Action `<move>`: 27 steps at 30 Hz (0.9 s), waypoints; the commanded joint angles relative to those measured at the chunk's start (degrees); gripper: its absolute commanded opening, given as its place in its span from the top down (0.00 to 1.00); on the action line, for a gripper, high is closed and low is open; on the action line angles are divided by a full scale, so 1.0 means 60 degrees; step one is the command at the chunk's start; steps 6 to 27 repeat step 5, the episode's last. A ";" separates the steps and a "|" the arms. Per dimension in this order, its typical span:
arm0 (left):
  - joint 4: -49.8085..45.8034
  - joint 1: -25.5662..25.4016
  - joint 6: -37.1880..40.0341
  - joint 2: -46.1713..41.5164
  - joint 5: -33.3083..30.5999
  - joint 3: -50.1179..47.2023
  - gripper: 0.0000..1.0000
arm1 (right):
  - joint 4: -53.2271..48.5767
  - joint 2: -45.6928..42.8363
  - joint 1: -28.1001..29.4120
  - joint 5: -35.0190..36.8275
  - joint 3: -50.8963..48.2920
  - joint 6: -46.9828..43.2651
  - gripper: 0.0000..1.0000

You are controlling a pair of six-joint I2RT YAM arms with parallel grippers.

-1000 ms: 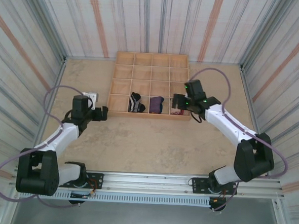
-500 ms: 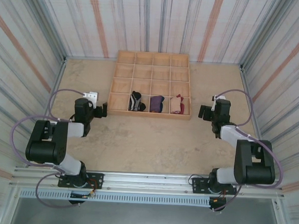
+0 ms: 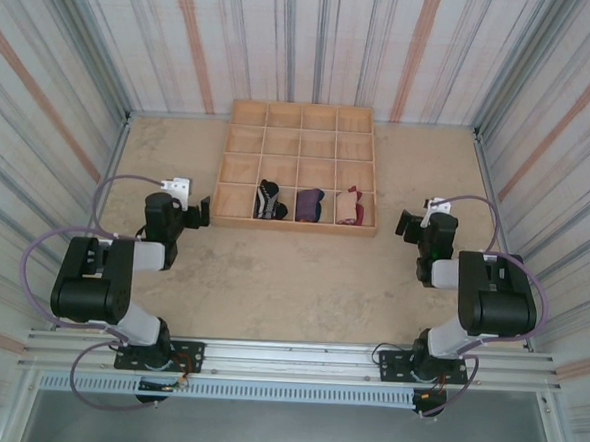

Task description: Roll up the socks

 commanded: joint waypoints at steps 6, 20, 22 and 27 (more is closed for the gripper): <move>0.0231 0.0038 0.0082 -0.0064 -0.0062 -0.0101 0.01 | -0.0025 -0.0062 -0.0183 -0.0611 0.0284 -0.0023 0.01; 0.0231 0.0038 0.0082 -0.0064 -0.0062 -0.0101 0.01 | -0.0025 -0.0062 -0.0183 -0.0611 0.0284 -0.0023 0.01; 0.0231 0.0038 0.0082 -0.0064 -0.0062 -0.0101 0.01 | -0.0025 -0.0062 -0.0183 -0.0611 0.0284 -0.0023 0.01; 0.0231 0.0038 0.0082 -0.0064 -0.0062 -0.0101 0.01 | -0.0025 -0.0062 -0.0183 -0.0611 0.0284 -0.0023 0.01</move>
